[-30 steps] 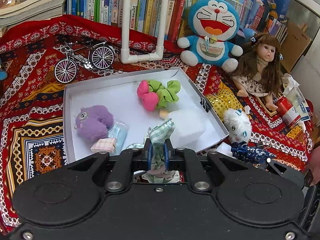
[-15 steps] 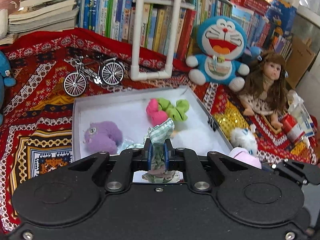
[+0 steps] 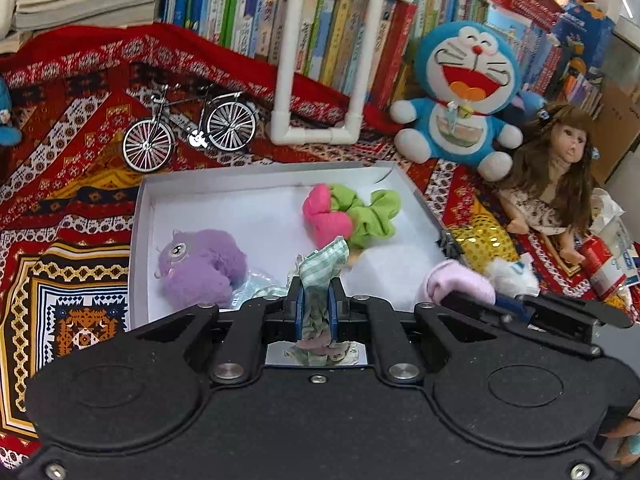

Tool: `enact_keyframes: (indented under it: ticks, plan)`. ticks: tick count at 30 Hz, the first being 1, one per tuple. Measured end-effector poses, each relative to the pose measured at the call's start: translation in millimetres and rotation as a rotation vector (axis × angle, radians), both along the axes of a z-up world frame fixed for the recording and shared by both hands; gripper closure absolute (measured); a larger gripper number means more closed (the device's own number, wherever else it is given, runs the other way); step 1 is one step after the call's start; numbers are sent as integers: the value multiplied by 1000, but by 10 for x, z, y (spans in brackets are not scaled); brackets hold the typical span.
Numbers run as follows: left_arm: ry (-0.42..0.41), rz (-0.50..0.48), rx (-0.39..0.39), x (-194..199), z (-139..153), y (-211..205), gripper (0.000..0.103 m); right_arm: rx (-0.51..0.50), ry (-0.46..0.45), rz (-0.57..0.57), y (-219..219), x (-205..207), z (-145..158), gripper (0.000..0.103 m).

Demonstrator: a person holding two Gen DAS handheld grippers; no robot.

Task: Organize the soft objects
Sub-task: 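Carry the green-checked cloth while the right tool grasps and lifts the pink sock, then open both tools to drop the cloth and pink sock into the tray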

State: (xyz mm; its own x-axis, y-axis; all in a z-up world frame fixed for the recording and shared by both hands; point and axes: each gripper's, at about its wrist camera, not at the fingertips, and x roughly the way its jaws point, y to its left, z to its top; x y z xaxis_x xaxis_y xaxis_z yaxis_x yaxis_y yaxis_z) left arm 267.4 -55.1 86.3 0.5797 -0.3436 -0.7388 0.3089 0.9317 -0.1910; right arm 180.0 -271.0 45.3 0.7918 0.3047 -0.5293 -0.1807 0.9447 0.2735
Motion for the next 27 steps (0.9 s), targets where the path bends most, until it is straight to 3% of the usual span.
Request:
enact_keyframes:
  ticks: [16, 22, 27]
  plan:
    - [-2, 68, 9, 413, -220, -69, 88, 80, 59, -4, 56, 608, -16, 82]
    - [-23, 37, 24, 331, -169, -115, 80, 88, 68, 2, 12, 579, 22, 79]
    - [-53, 30, 33, 193, -55, -108, 64, 13, 113, -6, -13, 491, 38, 77]
